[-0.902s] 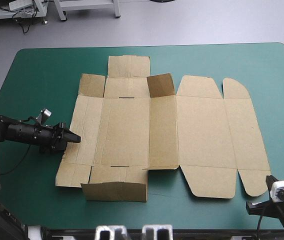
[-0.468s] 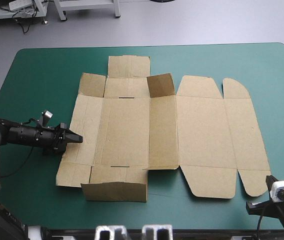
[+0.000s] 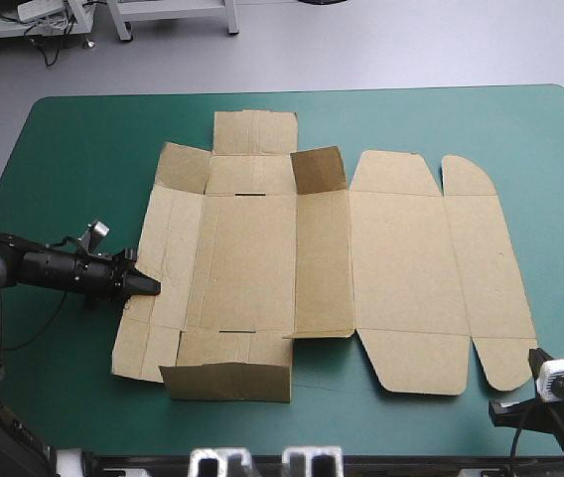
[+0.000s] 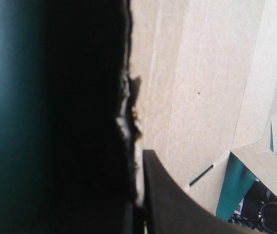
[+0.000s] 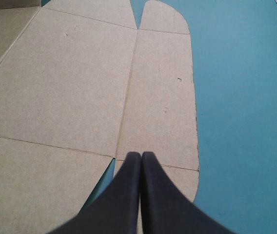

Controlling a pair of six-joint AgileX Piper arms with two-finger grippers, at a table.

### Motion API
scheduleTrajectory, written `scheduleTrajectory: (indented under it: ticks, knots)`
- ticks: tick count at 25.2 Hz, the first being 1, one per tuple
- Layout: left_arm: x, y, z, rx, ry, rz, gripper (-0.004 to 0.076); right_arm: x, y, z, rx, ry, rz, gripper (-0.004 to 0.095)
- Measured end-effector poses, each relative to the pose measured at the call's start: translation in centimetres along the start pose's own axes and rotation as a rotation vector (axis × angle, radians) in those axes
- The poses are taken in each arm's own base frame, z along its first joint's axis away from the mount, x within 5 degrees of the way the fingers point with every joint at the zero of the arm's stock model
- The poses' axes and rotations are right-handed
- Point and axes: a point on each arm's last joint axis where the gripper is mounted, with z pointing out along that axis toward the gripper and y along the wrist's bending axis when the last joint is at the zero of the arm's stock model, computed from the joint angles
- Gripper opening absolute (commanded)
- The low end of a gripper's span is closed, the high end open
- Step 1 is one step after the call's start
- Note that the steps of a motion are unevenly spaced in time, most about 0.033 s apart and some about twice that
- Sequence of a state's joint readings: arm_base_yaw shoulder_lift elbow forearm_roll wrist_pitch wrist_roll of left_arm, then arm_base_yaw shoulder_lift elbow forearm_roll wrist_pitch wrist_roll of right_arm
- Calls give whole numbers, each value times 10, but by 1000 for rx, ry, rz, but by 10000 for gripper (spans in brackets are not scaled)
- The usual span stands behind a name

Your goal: Fold the box

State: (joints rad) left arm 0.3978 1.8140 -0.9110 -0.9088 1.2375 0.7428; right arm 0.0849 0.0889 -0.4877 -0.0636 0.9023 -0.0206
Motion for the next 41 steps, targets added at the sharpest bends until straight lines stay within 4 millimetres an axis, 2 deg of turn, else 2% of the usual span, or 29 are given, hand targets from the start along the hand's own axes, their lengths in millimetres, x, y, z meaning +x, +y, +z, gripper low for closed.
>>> scheduleTrajectory:
  ticks: [4, 6, 12, 15, 16, 17, 18, 19, 20, 21, 22, 23, 25, 27, 33, 41]
  knots:
    - [-6, -10, -6, -58, 3, 52, -10, 0, 0, 0, 0, 0, 0, -10]
    - [-12, -22, -12, -133, 10, 134, -10, 0, 0, 0, 0, 0, 0, -10]
    - [-23, -90, -41, -383, -31, 472, -10, 0, 0, 0, -3, 0, 3, -10]
    - [-24, -134, -47, -430, -70, 635, -10, 0, 0, 0, -3, 0, 3, -10]
    - [-24, -160, -50, -439, -93, 727, -10, 0, 0, 0, -3, 0, 3, -10]
    - [-23, -175, -52, -445, -105, 779, -10, 0, 0, 0, -3, 0, 3, -10]
    - [-21, -202, -53, -460, -123, 874, -10, 0, 0, 0, -3, 0, 3, -10]
    - [-19, -216, -53, -470, -132, 927, -10, 0, 0, 0, -3, 0, 3, -10]
    - [-15, -244, -56, -498, -158, 1031, -10, 0, 0, 0, -3, 0, 3, -10]
    - [-10, -259, -55, -514, -165, 1093, -10, 0, 0, 0, -3, 0, 3, -9]
    - [-2, -285, -56, -556, -187, 1202, -10, 0, 0, 0, -3, 0, 3, -10]
    - [3, -298, -56, -581, -199, 1270, -10, 0, 0, 0, -3, 0, 3, -10]
    - [26, -339, -54, -680, -232, 1493, -10, 0, 0, 0, -3, 0, 2, -10]
    - [47, -362, -50, -752, -241, 1645, -10, 0, 0, 0, -3, 0, 0, -10]
    - [81, -386, -26, -863, -177, 1911, -10, 0, 0, 0, -3, 0, 0, -10]
    - [89, -392, -21, -919, -167, 1977, -10, 0, 0, 0, -5, 0, -3, -9]
